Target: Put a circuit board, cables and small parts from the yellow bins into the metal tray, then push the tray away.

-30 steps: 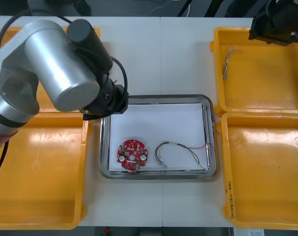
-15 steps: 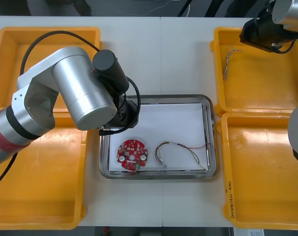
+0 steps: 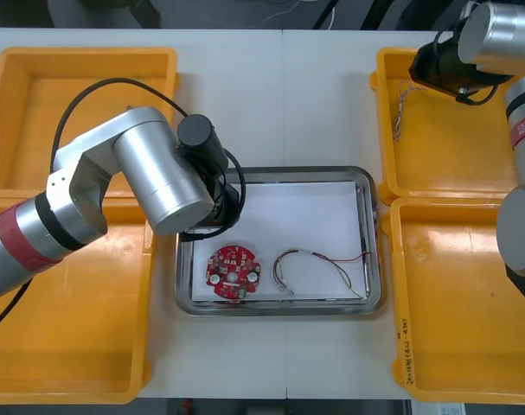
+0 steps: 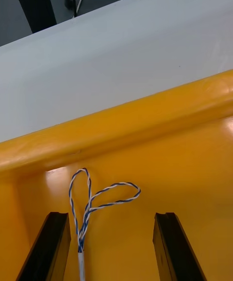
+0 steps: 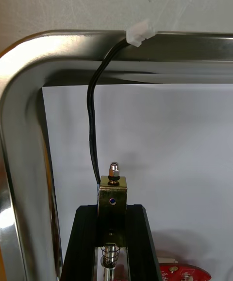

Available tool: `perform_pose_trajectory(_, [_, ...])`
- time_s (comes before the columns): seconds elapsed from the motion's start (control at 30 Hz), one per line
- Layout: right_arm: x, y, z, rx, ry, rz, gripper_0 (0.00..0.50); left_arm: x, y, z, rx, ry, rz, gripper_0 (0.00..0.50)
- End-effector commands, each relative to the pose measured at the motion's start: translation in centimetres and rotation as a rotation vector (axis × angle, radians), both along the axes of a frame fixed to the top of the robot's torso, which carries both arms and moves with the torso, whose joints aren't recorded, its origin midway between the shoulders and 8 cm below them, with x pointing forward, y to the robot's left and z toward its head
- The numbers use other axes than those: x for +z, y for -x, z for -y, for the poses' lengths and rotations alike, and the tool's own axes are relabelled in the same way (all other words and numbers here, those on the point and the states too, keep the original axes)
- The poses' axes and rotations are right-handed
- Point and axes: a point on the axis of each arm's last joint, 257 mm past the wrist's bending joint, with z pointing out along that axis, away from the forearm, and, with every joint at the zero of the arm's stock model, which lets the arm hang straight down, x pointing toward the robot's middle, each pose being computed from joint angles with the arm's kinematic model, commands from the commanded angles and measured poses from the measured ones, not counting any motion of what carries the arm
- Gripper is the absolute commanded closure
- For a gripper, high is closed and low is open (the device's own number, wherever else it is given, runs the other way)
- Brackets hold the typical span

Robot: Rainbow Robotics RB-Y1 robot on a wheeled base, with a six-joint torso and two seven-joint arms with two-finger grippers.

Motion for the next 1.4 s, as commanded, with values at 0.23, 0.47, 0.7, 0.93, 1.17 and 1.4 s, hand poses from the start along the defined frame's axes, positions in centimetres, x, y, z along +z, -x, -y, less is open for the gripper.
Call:
perform_pose_trajectory(0.23, [3.4, -1.7, -1.1, -0.020, -0.037, 0.087, 0.000, 0.4, 0.1, 2.3, 0.008, 0.029, 0.029, 0.176])
perform_pose_trajectory(0.47, [3.4, -2.2, -1.0, -0.025, -0.039, 0.117, 0.000, 0.7, -0.4, 2.6, 0.018, 0.035, 0.056, 0.000])
perform_pose_trajectory(0.7, [3.1, -2.7, -1.6, -0.026, -0.056, 0.142, 0.000, 1.3, -0.5, 2.8, 0.022, 0.047, 0.069, 0.000])
perform_pose_trajectory(0.93, [2.7, -3.0, -1.6, -0.029, -0.056, 0.160, 0.000, 3.0, -0.3, 1.9, 0.049, 0.043, 0.072, 0.000])
perform_pose_trajectory(1.17, [2.6, -3.0, -1.6, -0.027, -0.050, 0.161, 0.000, 6.4, 0.5, 0.5, 0.092, 0.065, 0.052, 0.000])
perform_pose_trajectory(1.4, [2.3, -3.2, -1.3, -0.028, -0.043, 0.179, 0.000, 10.0, 0.6, -1.6, 0.139, 0.081, 0.071, 0.000])
